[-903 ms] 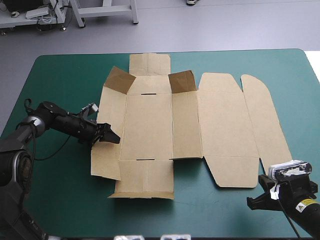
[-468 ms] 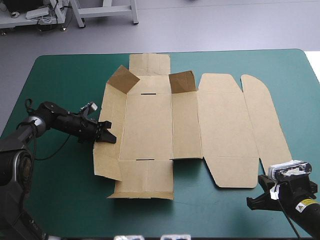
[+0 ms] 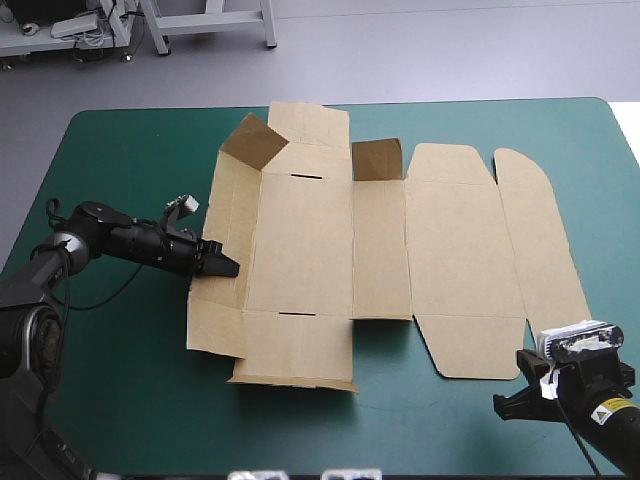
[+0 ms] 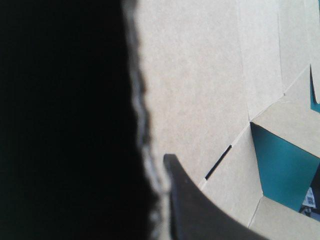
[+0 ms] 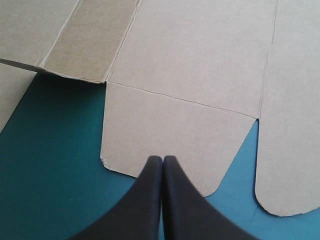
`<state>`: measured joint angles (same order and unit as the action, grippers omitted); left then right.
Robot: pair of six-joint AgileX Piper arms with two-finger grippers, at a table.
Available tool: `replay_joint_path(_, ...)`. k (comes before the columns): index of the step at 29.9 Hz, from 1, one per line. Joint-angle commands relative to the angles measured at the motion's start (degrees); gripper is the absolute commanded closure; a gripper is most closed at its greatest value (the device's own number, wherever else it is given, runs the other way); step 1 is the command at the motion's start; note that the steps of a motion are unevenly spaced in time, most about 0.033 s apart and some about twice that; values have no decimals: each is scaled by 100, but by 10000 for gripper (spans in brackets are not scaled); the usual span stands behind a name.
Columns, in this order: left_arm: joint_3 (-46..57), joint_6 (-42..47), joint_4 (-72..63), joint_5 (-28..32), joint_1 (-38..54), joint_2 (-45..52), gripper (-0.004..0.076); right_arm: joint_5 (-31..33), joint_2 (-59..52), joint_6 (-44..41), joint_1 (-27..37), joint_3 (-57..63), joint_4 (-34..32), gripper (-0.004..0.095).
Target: Fold the box
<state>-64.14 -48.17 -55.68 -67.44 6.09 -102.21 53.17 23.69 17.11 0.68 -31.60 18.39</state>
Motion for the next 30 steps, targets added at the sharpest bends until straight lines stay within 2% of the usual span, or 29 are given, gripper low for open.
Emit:
replay_joint_path(1,-272,-217,-501,-382,-30,466,733,-313,33,67,2,-161,115,926)
replay_joint_path(5,-760,-15,-256,-685,-86,618,733,-313,33,67,2,-161,115,926)
replay_joint_path(8,-1332,439,755,-685,-352,777,733,-358,33,67,2,-161,138,926)
replay_joint_path(12,-2261,966,2430,-671,-1017,933,733,-419,33,67,2,-161,160,926)
replay_joint_path(19,-3546,1337,4168,-358,-2522,1002,733,-656,33,109,2,-340,172,926)
replay_joint_path(23,-3745,1602,5568,-174,-3313,1002,732,-708,53,109,2,-727,117,926)
replay_joint_path(30,-3745,1859,6874,-107,-4229,1002,733,-930,104,24,2,-1413,117,926)
